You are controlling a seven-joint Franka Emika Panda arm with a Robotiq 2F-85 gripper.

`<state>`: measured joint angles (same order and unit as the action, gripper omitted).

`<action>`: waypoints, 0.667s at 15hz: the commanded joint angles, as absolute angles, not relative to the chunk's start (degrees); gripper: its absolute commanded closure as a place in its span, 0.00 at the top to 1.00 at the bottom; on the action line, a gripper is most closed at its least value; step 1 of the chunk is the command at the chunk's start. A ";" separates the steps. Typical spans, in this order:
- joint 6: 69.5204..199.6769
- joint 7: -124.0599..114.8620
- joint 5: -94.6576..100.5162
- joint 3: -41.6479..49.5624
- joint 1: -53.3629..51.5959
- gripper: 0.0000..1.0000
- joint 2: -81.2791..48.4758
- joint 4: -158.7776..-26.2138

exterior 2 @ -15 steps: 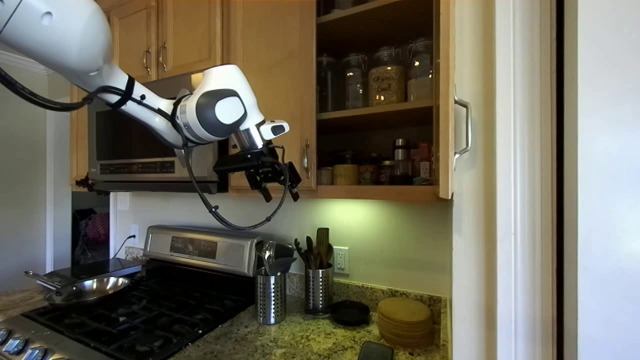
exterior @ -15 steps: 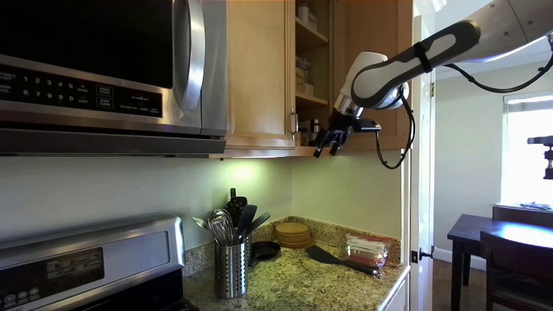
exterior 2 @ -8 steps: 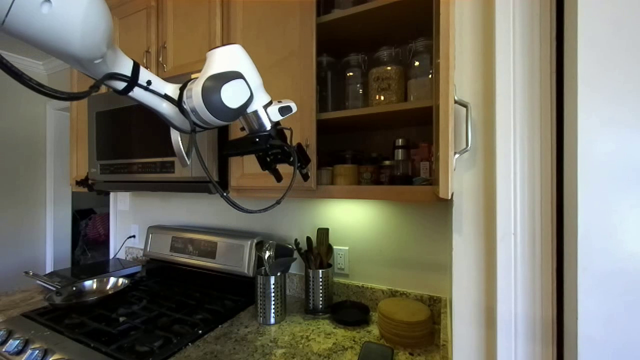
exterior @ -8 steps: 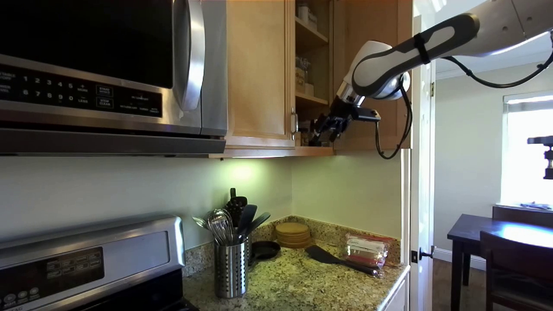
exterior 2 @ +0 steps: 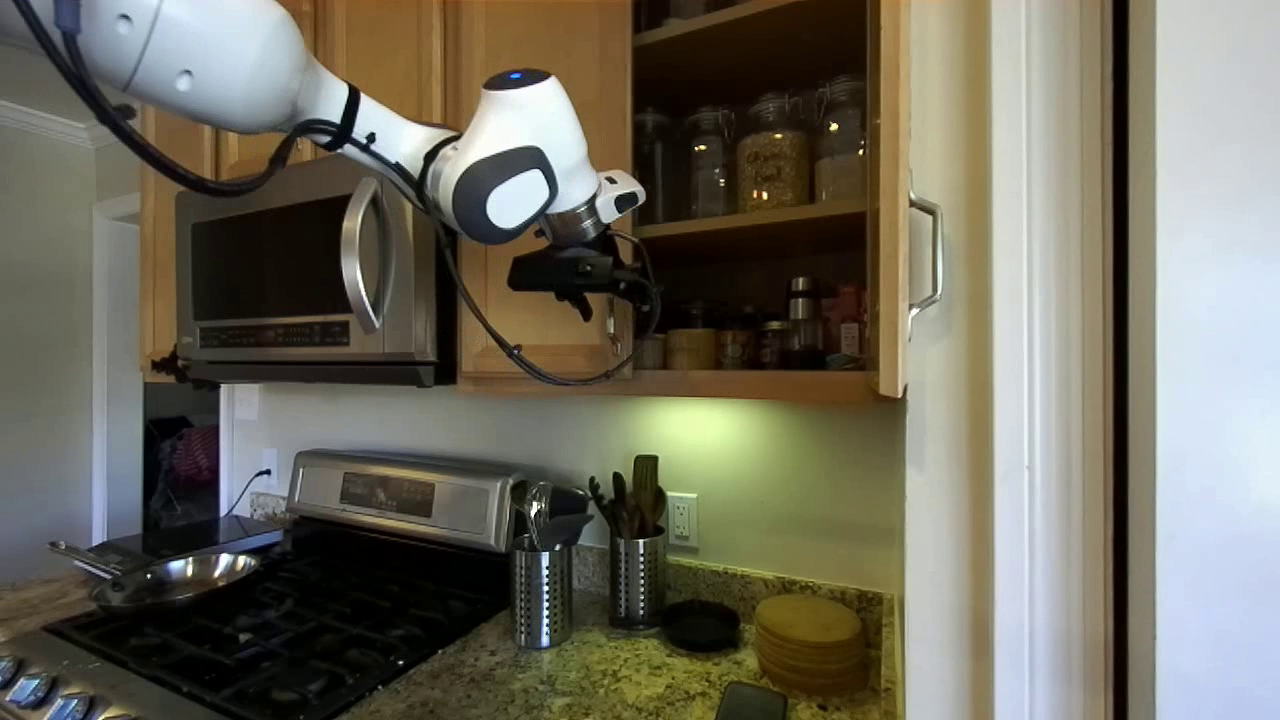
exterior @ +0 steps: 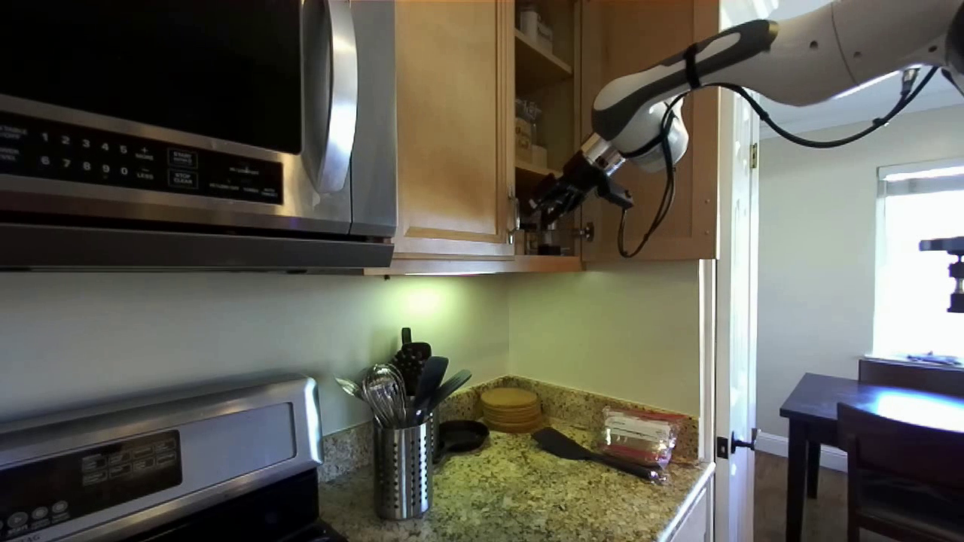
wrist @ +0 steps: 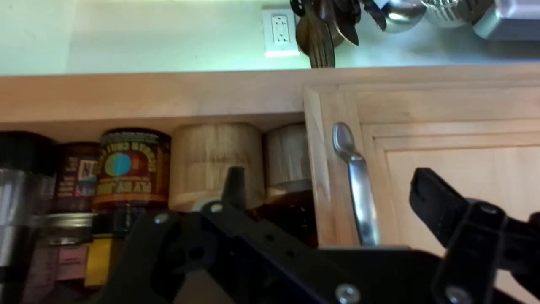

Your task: Open the left cabinet door then take out the bottle at the left and put it on the counter top

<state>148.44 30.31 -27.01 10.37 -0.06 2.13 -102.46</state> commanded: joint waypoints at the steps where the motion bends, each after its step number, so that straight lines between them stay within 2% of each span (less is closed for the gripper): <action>1: 144.95 45.59 -41.16 11.66 0.81 1.00 -5.58 -91.35; 9: 137.17 61.51 -55.63 10.84 4.47 1.00 -10.65 -83.75; 10: 135.69 60.49 -54.76 8.04 7.02 1.00 -10.36 -83.80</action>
<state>139.60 59.44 -53.21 10.98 3.33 -9.55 -85.89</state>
